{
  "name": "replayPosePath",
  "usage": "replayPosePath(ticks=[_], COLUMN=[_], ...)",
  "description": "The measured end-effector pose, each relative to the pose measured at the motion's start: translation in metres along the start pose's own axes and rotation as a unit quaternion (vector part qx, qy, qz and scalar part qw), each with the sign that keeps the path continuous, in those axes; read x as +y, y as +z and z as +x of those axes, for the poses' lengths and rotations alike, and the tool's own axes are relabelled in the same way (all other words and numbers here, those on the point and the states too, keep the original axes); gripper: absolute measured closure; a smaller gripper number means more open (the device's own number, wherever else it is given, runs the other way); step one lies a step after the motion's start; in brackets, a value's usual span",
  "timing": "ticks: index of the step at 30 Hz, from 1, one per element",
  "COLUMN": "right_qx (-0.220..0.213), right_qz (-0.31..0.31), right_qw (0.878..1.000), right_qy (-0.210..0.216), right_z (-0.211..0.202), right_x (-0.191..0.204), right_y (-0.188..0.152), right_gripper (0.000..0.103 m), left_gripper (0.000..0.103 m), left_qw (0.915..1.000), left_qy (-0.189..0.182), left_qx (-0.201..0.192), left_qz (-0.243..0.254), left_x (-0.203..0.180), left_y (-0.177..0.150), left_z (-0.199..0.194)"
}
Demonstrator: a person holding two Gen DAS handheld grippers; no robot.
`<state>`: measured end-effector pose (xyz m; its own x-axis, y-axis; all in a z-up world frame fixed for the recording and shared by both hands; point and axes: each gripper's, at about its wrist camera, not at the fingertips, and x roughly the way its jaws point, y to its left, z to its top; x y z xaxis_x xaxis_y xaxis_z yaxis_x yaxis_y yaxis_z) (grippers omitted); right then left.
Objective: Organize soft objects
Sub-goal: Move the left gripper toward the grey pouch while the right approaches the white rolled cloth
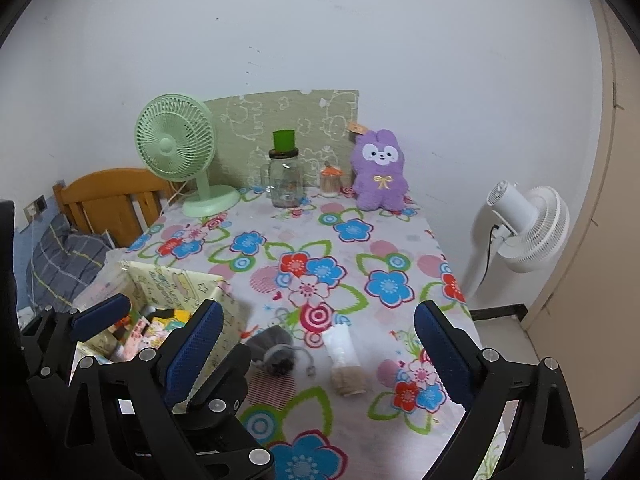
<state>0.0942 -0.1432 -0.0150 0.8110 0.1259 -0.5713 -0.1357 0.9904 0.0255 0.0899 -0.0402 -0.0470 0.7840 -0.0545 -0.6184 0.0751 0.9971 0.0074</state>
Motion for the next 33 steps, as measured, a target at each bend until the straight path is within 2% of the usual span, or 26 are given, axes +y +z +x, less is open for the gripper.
replayPosePath(ticks=[13, 27, 30, 33], right_qx=[0.019, 0.055, 0.068, 0.076], right_qz=[0.019, 0.021, 0.017, 0.024], right_qw=[1.0, 0.998, 0.998, 0.997], right_qy=[0.001, -0.007, -0.005, 0.001], right_z=[0.015, 0.054, 0.065, 0.072], right_x=[-0.03, -0.054, -0.055, -0.058], right_y=[-0.022, -0.048, -0.054, -0.056], right_gripper=[0.005, 0.005, 0.005, 0.005], left_gripper=[0.001, 0.003, 0.003, 0.003], left_qw=[0.9995, 0.9971, 0.9984, 0.9984], left_qy=[-0.013, -0.023, -0.006, 0.006], left_qx=[0.026, 0.071, 0.055, 0.056], left_qz=[-0.012, -0.012, 0.001, 0.001], left_x=[-0.024, -0.045, -0.05, -0.053], left_y=[-0.017, -0.039, -0.042, -0.042], left_z=[0.025, 0.062, 0.063, 0.066])
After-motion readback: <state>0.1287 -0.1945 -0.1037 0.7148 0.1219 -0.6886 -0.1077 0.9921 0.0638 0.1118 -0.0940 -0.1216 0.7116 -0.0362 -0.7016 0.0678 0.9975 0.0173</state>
